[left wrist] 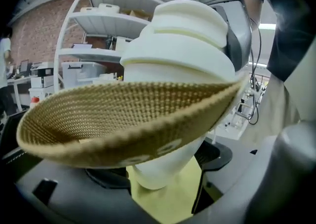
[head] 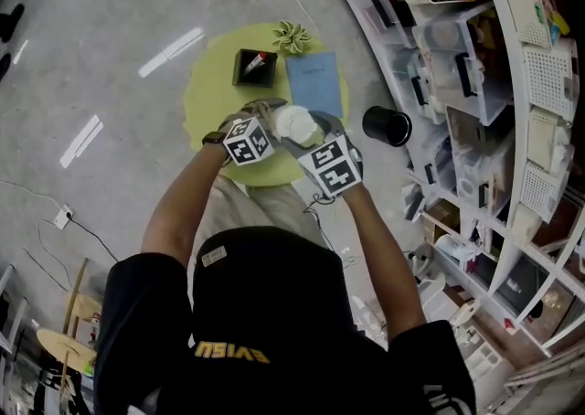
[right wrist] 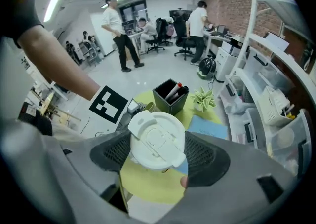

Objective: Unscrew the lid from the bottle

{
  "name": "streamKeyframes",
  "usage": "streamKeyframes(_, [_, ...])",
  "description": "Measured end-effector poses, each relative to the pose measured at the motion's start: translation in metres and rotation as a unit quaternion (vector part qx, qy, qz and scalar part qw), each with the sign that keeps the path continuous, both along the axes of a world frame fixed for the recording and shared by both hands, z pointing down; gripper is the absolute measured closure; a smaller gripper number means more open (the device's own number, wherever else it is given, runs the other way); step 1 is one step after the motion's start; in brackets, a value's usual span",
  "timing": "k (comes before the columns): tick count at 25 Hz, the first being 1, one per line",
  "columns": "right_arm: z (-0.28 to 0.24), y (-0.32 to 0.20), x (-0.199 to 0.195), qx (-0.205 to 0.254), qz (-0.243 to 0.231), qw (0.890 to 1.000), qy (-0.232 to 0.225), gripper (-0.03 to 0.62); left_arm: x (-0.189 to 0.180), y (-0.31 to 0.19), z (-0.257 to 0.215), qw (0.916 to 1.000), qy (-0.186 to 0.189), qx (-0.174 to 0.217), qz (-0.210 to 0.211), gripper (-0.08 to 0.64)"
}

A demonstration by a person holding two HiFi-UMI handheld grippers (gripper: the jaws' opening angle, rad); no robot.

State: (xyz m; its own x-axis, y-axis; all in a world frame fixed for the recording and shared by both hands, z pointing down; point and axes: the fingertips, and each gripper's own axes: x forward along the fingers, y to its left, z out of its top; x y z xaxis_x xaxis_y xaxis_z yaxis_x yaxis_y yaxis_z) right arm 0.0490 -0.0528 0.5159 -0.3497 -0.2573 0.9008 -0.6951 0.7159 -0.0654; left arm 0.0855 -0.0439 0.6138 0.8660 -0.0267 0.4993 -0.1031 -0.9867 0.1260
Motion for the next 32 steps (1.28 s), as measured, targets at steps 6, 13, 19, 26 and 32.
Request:
streamKeyframes(6, [0.001, 0.003, -0.002, -0.015, -0.126, 0.991, 0.041, 0.253, 0.000, 0.000, 0.001, 0.9999, -0.004, -0.006, 0.008, 0.158])
streamKeyframes(13, [0.003, 0.008, -0.006, -0.035, -0.284, 0.953, 0.100, 0.256, -0.002, 0.000, 0.001, 0.9997, -0.006, -0.010, 0.020, 0.156])
streamKeyframes(19, [0.004, 0.012, -0.007, -0.040, -0.357, 0.925, 0.128, 0.258, -0.003, 0.001, 0.002, 0.9995, -0.009, -0.011, 0.028, 0.156])
streamKeyframes(26, [0.005, 0.013, -0.007, -0.040, -0.351, 0.929, 0.108, 0.253, -0.003, 0.001, 0.004, 0.9995, -0.008, -0.014, 0.025, 0.156])
streamKeyframes(32, [-0.007, 0.007, -0.005, -0.018, -0.182, 0.981, 0.060, 0.143, -0.001, -0.001, 0.003, 0.9997, -0.002, -0.014, 0.021, 0.156])
